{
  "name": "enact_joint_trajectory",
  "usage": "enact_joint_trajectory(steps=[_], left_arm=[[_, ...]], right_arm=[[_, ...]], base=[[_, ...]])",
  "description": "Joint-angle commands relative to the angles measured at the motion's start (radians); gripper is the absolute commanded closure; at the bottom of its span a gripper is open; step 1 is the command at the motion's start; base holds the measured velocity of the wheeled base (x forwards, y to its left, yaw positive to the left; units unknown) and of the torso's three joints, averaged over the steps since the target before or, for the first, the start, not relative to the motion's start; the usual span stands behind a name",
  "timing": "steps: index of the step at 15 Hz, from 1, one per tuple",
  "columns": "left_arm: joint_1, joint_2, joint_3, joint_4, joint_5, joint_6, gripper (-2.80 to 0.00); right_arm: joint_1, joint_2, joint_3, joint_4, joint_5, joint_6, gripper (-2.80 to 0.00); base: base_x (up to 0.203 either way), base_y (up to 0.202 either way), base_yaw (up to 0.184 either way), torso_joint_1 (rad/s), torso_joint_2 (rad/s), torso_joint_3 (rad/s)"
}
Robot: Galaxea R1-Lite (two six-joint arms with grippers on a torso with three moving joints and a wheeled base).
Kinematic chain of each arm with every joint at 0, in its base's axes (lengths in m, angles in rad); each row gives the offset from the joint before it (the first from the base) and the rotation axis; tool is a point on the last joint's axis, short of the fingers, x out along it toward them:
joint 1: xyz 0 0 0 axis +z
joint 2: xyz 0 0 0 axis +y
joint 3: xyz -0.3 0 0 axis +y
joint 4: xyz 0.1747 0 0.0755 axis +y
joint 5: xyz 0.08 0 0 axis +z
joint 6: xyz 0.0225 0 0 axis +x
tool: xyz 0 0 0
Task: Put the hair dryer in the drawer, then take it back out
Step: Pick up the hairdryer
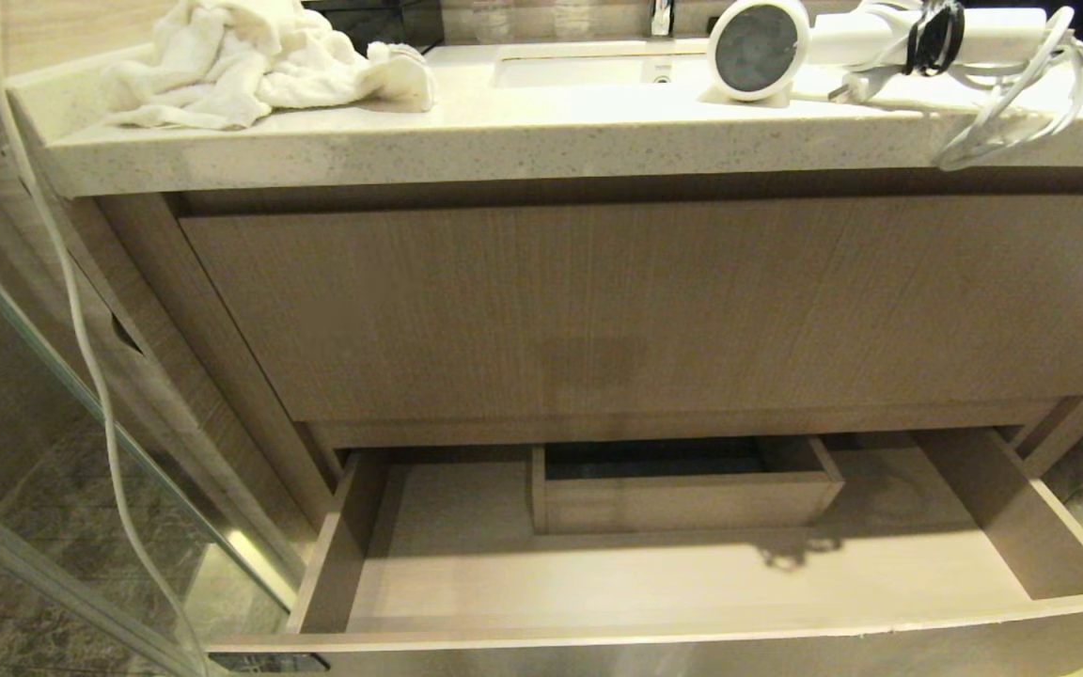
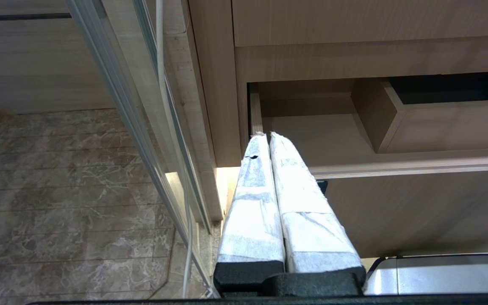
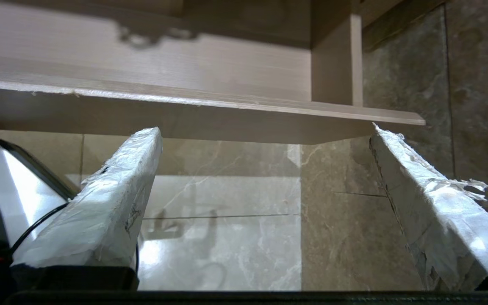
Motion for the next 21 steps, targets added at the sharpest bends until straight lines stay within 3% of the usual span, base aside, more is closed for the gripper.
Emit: enact_joint_trajectory(steps=[1,4,6,10,11,17,21], left_arm=[[0.0,0.002,0.002,0.0,0.0,0.0,0.0],[0.0,0.001,0.002,0.0,0.0,0.0,0.0],[0.0,0.002,0.001,0.0,0.0,0.0,0.0],[0.0,0.002,0.001,0.0,0.0,0.0,0.0],[0.0,0.002,0.002,0.0,0.0,0.0,0.0],[0.0,0.001,0.001,0.0,0.0,0.0,0.0],[0.0,0.0,0.002,0.0,0.0,0.0,0.0]], right_arm=[[0.006,-0.017,0.002,0.0,-0.01,-0.003,-2.8],[0.009,-0.029,0.006,0.013,-0.011,0.01,-2.8],[0.026,-0.042,0.01,0.03,-0.011,0.085,-2.8],[0.053,-0.055,0.01,0.032,-0.031,0.13,-2.8],[0.06,-0.054,0.007,0.032,-0.03,0.131,-0.06],[0.103,-0.108,-0.006,0.083,-0.039,0.188,0.0],[0.177,-0.185,0.005,0.085,-0.14,0.329,0.0]], base=[[0.0,0.0,0.0,0.0,0.0,0.0],[0.0,0.0,0.0,0.0,0.0,0.0],[0.0,0.0,0.0,0.0,0.0,0.0],[0.0,0.0,0.0,0.0,0.0,0.0],[0.0,0.0,0.0,0.0,0.0,0.0],[0.0,0.0,0.0,0.0,0.0,0.0],[0.0,0.0,0.0,0.0,0.0,0.0]])
